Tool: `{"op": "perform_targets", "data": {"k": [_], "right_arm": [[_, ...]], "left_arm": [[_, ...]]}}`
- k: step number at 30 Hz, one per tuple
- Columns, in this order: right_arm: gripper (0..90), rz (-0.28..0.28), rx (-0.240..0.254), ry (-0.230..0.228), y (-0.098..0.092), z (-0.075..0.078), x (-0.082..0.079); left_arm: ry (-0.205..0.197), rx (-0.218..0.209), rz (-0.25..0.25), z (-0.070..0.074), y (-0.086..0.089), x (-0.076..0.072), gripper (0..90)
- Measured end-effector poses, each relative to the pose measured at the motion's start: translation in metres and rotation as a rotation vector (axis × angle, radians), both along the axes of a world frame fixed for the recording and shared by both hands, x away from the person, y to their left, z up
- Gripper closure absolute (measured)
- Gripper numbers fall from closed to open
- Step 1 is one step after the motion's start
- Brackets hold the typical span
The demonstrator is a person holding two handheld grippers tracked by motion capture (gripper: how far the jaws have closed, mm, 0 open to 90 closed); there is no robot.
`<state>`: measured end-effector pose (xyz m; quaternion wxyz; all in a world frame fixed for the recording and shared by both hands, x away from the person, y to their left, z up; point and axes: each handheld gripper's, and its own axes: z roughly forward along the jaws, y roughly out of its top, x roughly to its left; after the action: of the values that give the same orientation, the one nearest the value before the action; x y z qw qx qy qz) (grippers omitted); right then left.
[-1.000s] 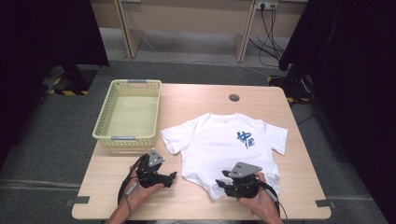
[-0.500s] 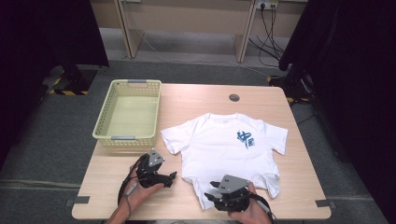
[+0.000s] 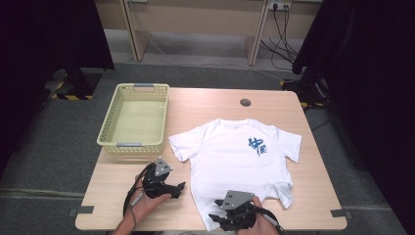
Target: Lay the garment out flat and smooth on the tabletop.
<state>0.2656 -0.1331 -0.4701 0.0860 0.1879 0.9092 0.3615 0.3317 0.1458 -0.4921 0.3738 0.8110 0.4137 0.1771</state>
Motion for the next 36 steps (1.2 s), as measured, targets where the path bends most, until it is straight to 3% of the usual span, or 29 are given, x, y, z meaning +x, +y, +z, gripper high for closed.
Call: {"op": "perform_targets", "data": {"k": [5,11,15,19,23,31,33,36], "right_arm": [[51.6,-0.08,0.041,-0.045,-0.02,0.014,0.007],[47.4,-0.291,0.059,-0.082,-0.077,0.023,0.024],[45.0,-0.43,0.055,-0.106,-0.117,0.027,0.023],[44.6,-0.541,0.064,-0.114,-0.153,0.026,0.015],[44.6,-0.611,0.062,-0.108,-0.174,0.02,0.009],[45.7,-0.629,0.054,-0.077,-0.187,0.005,0.002],[45.6,-0.646,0.035,-0.078,-0.189,0.002,0.002],[44.9,-0.674,0.009,-0.067,-0.195,-0.004,0.002]], "left_arm": [[0.002,-0.042,0.014,0.001,-0.001,-0.008,8.1],[-0.03,-0.091,-0.004,0.005,-0.015,-0.031,6.6],[-0.017,-0.141,-0.023,0.008,-0.03,-0.043,5.0],[-0.003,-0.132,-0.032,0.007,-0.041,-0.048,3.8],[0.011,-0.102,-0.024,0.003,-0.045,-0.048,2.9],[0.021,-0.028,-0.01,0.0,-0.049,-0.047,2.1],[0.012,0.023,-0.016,-0.001,-0.05,-0.047,0.5],[0.012,0.023,-0.033,-0.001,-0.05,-0.047,0.0]]}}
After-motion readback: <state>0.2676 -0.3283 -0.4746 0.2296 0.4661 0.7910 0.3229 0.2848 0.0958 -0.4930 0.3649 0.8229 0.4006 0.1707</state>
